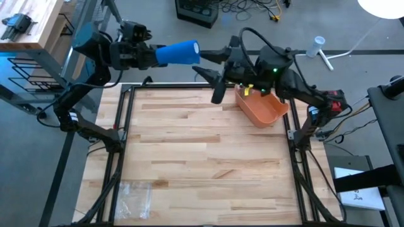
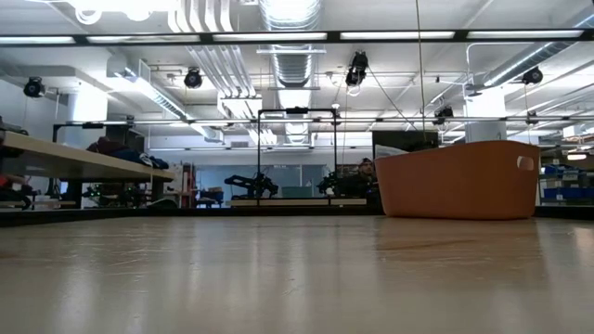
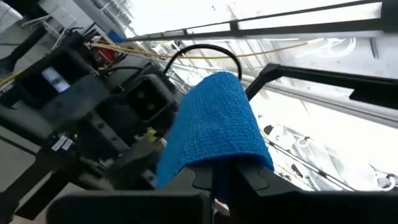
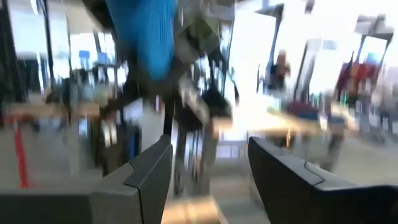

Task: Roll bandage
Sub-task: Roll the blue bandage

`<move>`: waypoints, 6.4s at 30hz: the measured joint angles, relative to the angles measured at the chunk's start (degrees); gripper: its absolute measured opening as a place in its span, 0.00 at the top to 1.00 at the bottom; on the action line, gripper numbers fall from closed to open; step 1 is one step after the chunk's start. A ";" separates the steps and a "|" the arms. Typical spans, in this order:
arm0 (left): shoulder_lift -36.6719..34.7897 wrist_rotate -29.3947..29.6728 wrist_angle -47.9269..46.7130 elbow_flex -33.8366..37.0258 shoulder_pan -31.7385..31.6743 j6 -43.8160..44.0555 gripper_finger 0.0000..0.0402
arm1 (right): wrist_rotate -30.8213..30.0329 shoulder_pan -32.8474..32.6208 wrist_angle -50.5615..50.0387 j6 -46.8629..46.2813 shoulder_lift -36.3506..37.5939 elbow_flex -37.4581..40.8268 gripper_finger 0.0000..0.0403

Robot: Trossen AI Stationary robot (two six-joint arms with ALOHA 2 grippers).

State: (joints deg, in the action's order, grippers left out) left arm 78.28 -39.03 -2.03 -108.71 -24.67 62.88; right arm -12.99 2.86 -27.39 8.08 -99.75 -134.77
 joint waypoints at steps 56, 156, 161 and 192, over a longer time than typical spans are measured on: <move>2.65 -13.02 -14.29 0.64 1.42 -12.85 0.98 | -6.28 3.14 26.04 7.48 -2.04 -0.17 1.00; 3.04 -13.42 -4.63 4.80 0.25 -32.74 0.98 | -0.52 3.46 9.61 6.08 0.09 -0.17 1.00; 3.32 -13.39 -3.62 4.79 0.26 -33.09 0.98 | -0.51 4.24 7.77 5.44 0.09 -0.19 1.00; 3.23 2.04 12.68 5.14 -1.49 -30.47 0.98 | 2.90 1.64 -0.20 -4.55 2.15 -0.17 1.00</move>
State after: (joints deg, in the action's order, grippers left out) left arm 81.51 -36.99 10.65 -103.57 -26.15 32.41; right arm -10.09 4.50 -27.59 3.52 -97.60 -134.93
